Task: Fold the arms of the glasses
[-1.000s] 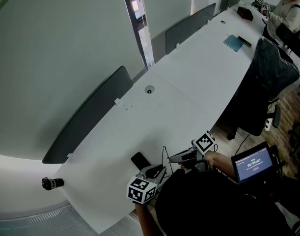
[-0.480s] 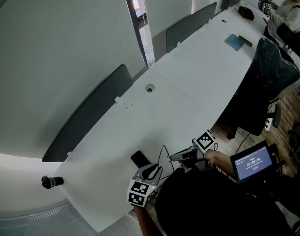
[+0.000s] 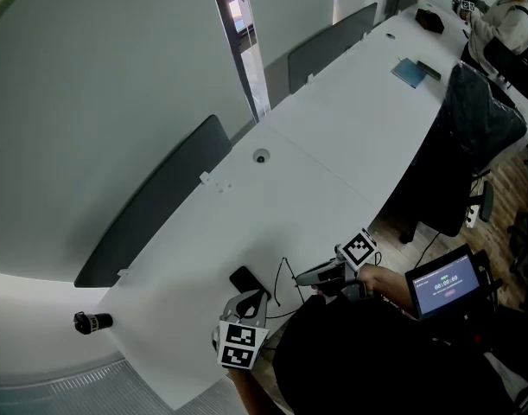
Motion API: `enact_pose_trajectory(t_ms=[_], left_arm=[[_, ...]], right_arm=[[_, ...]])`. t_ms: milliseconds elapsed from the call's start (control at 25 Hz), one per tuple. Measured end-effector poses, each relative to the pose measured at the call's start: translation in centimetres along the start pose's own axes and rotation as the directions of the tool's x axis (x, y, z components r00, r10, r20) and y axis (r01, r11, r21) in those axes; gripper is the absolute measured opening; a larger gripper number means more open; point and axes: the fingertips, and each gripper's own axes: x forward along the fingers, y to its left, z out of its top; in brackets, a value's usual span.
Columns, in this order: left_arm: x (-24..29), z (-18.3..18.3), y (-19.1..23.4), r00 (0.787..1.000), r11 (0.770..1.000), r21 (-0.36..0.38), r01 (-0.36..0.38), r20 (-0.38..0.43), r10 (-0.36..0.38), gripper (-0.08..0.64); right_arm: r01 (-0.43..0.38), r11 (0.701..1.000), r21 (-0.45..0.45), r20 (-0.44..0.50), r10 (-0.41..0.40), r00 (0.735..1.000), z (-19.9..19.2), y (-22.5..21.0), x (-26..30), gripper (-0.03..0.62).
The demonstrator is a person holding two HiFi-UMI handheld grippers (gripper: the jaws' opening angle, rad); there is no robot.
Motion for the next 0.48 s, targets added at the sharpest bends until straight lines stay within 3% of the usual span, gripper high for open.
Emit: enact_pose_trajectory(t_ms=[160, 480], left_arm=[[1.1, -0.4, -1.1, 0.996, 0.998, 0.06, 0.012, -0.089, -0.006, 0.008], [2.2, 0.5, -2.2, 0.994, 0.996, 0.055, 0.069, -0.085, -0.065, 0.008]], right_arm=[[-0.024, 1.0, -0.009, -0.003, 0.024, 1.0, -0.1, 0.6, 0.4, 0.009], [-0.024, 0.999, -0.029, -0.01, 0.024, 1.0, 0.1, 1.2, 0.7, 0.011]])
